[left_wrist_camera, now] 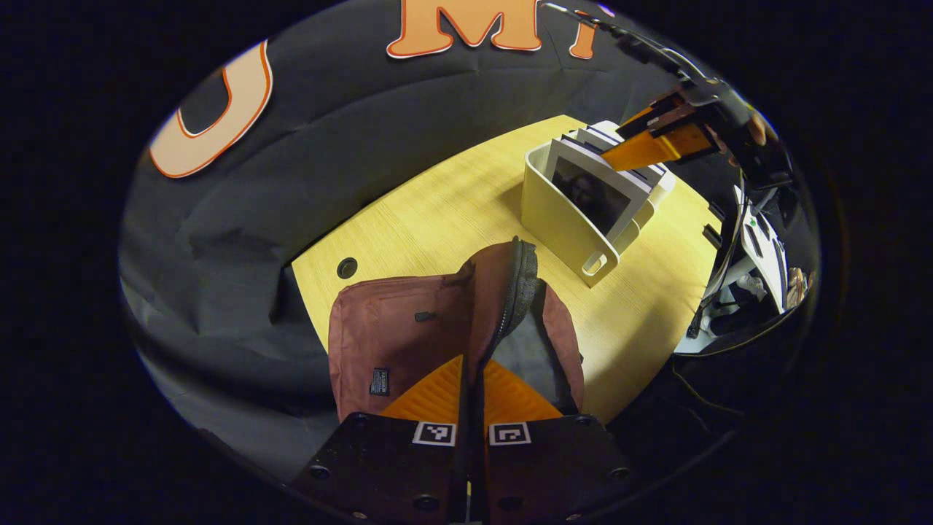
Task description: Open the schoolbag, grab two books from the bookshelf and put them into the schoolbag.
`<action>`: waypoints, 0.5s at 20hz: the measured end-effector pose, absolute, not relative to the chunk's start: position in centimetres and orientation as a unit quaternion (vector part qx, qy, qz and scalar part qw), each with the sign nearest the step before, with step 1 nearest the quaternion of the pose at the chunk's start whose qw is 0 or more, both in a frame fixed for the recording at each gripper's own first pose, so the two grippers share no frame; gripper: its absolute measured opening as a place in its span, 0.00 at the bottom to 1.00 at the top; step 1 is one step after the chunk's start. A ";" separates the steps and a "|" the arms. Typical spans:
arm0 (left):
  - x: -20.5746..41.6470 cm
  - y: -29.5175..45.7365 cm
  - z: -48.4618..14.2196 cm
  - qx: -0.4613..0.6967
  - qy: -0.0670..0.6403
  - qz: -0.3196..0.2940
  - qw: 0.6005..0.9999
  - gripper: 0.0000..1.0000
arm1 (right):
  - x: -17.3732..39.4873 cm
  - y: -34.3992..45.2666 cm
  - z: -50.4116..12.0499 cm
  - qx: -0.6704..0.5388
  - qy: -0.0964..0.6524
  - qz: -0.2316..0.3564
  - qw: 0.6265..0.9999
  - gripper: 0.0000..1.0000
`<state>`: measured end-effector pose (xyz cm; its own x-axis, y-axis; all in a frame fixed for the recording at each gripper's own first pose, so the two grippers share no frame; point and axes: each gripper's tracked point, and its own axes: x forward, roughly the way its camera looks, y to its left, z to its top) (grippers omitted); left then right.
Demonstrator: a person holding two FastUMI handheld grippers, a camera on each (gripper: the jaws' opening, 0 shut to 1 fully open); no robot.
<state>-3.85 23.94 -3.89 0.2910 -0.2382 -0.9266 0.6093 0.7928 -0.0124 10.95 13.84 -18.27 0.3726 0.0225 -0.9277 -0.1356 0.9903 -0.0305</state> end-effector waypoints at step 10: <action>-3.9 23.8 -4.1 0.176 0.540 -0.268 0.778 0.02 | 11.7 12.5 -24.8 -0.083 0.650 0.018 0.755 0.82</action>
<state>-3.87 23.78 -4.08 0.2733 -0.2282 -0.9345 0.6073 0.7943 -0.0164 11.67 12.46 -24.85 0.1534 -0.0797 -0.9850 -0.1355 0.9856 -0.1009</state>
